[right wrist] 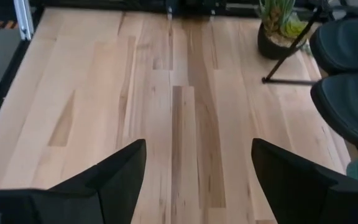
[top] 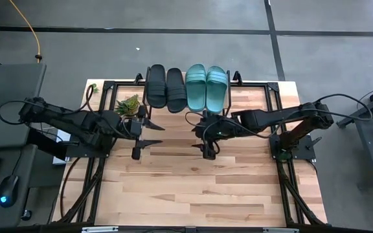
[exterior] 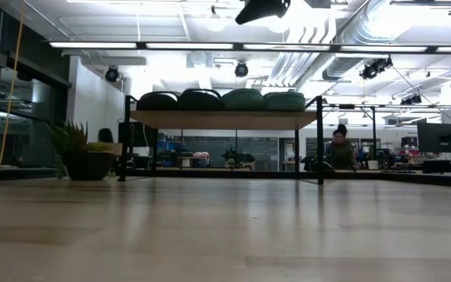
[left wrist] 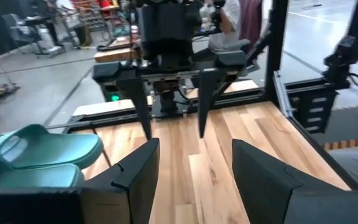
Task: Pick and place slides into the shelf
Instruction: Return to Home Position
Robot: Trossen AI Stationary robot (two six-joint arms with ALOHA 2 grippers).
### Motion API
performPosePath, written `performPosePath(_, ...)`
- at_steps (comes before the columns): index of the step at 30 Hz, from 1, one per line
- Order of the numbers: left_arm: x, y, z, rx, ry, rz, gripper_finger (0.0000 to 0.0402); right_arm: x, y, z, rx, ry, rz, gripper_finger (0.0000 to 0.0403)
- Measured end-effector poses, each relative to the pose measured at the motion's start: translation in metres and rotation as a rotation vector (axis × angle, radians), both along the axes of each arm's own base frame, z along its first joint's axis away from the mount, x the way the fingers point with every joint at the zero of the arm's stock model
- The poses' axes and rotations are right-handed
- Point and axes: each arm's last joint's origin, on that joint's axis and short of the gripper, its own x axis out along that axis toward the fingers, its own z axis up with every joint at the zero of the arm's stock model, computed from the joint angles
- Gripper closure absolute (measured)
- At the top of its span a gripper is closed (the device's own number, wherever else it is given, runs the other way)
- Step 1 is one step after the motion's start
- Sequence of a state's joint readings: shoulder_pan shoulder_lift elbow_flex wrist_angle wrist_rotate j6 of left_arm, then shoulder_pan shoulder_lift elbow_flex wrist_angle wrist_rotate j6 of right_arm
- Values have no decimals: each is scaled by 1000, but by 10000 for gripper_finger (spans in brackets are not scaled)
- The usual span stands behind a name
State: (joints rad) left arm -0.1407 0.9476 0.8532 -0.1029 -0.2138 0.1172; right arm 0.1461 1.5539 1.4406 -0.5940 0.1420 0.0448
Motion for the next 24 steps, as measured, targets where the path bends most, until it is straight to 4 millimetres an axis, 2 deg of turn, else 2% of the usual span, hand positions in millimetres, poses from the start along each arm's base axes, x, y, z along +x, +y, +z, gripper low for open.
performPosePath(8,0,14,-5,-10,55,40,218,-2,-6,1,-7,12,-18,122)
performPosePath(13,-1,23,-9,-20,92,104,218,-11,-9,1,-2,12,-18,122)
performPosePath(17,-1,30,-11,-32,93,111,218,-27,-12,-3,2,-28,-20,122)
performPosePath(24,0,46,-23,-50,59,104,218,-70,-25,-3,47,-180,-35,122)
